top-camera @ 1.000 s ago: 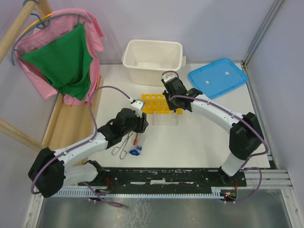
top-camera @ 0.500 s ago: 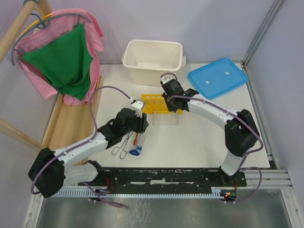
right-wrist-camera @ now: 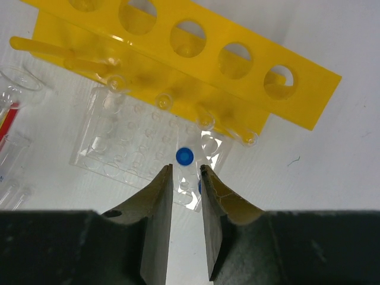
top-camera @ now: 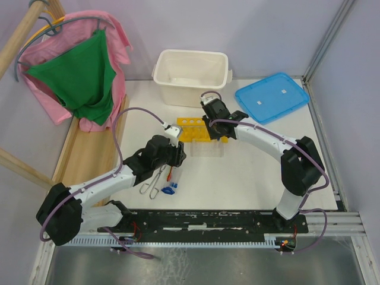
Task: Organize the chemistry lab equipment
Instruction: Insert the test tube into the slot of the test tube rack.
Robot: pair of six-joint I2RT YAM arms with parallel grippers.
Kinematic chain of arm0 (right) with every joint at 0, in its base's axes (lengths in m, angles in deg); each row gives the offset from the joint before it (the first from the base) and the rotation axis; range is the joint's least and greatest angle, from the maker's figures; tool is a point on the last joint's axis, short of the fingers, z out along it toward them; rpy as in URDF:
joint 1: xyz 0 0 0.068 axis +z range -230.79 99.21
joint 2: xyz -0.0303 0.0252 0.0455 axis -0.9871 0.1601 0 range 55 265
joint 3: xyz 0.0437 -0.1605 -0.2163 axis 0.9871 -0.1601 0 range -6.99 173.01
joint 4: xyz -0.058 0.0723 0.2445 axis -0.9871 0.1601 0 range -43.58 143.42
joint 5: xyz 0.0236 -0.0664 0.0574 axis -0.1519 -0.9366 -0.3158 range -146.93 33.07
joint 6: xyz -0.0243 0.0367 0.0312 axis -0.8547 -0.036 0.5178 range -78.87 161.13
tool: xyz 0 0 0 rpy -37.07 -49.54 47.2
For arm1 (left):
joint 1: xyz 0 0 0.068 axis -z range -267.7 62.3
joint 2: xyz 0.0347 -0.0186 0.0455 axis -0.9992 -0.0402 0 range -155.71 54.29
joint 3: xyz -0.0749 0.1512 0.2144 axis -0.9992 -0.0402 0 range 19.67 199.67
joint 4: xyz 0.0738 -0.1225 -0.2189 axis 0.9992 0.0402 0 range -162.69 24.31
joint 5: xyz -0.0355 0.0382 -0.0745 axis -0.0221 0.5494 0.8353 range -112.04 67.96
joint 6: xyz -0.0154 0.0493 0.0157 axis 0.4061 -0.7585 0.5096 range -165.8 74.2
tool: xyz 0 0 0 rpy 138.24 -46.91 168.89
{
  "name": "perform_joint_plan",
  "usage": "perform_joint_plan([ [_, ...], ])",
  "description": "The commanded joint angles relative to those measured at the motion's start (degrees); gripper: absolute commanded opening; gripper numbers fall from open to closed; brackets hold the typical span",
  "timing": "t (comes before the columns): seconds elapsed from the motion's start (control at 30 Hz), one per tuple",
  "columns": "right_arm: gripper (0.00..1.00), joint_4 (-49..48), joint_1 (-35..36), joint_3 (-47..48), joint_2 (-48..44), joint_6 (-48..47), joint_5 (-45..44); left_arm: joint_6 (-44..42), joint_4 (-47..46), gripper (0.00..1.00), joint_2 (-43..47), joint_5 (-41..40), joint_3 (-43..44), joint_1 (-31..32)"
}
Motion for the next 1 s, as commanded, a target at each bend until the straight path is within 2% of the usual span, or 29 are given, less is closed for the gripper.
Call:
perform_joint_plan([
  [0.0,0.34,-2.13,0.53,1.02,-2.78,0.27,0.03,0.97,-2.38,0.5,-0.63,1.12,2.55,-0.21],
  [0.13,0.34,-2.2,0.95,-0.42,-7.24,0.44,0.71,1.2,-2.12,0.5,-1.01,1.6,2.75,-0.21],
  [0.3,0.34,-2.05,1.01,-4.81,-14.63,1.5,-0.73,1.59,0.74,0.37,-3.26,3.49,4.36,-0.21],
  [0.5,0.34,-1.95,1.11,-14.45,-24.93,4.38,-4.19,2.49,8.58,0.28,-11.33,9.8,9.24,-0.15],
  [0.73,0.34,-1.16,1.13,-22.35,-33.1,6.83,-6.07,9.45,15.3,0.27,-11.16,5.44,8.99,0.06],
  [0.97,0.34,-2.15,1.06,-25.06,-35.79,7.49,-4.42,14.49,19.41,0.28,-10.6,-1.21,7.37,2.6],
])
